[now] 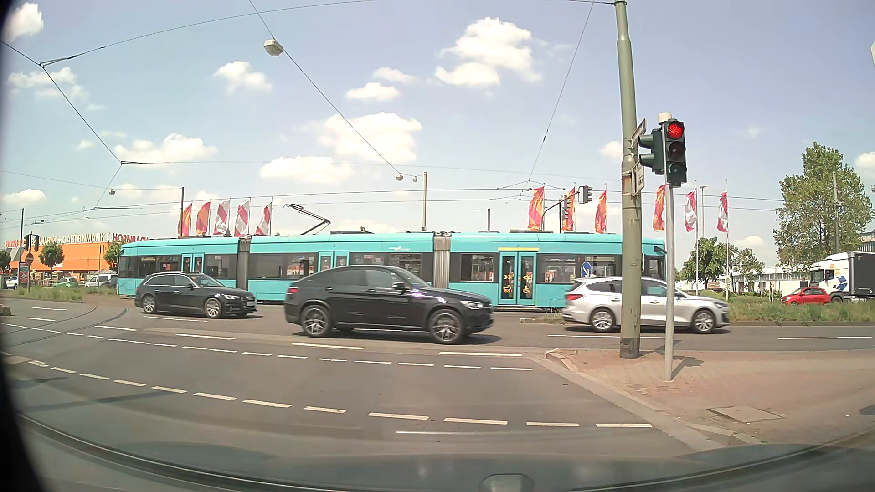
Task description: Follow the waypoints while adhering to traffic rules and regulations
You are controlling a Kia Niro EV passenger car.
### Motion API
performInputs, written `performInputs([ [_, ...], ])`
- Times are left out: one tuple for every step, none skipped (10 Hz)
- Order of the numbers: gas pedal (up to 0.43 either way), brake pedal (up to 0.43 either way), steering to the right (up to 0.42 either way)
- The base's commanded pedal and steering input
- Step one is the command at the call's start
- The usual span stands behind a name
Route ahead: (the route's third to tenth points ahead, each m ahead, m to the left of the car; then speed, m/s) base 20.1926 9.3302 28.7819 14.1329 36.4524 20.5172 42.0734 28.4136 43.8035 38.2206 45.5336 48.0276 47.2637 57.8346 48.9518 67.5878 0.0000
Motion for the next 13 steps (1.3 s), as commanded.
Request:
performInputs([
  [0.000,0.348,-0.048],
  [0.000,0.348,-0.048],
  [0.000,0.348,-0.049],
  [0.000,0.348,-0.049],
  [0.000,0.348,-0.049],
  [0.000,0.348,-0.048],
  [0.000,0.348,-0.049],
  [0.000,0.348,-0.049],
  [0.000,0.348,-0.049],
  [0.000,0.348,-0.049],
  [0.000,0.348,-0.048],
  [0.000,0.348,-0.048],
  [0.000,0.348,-0.049],
])
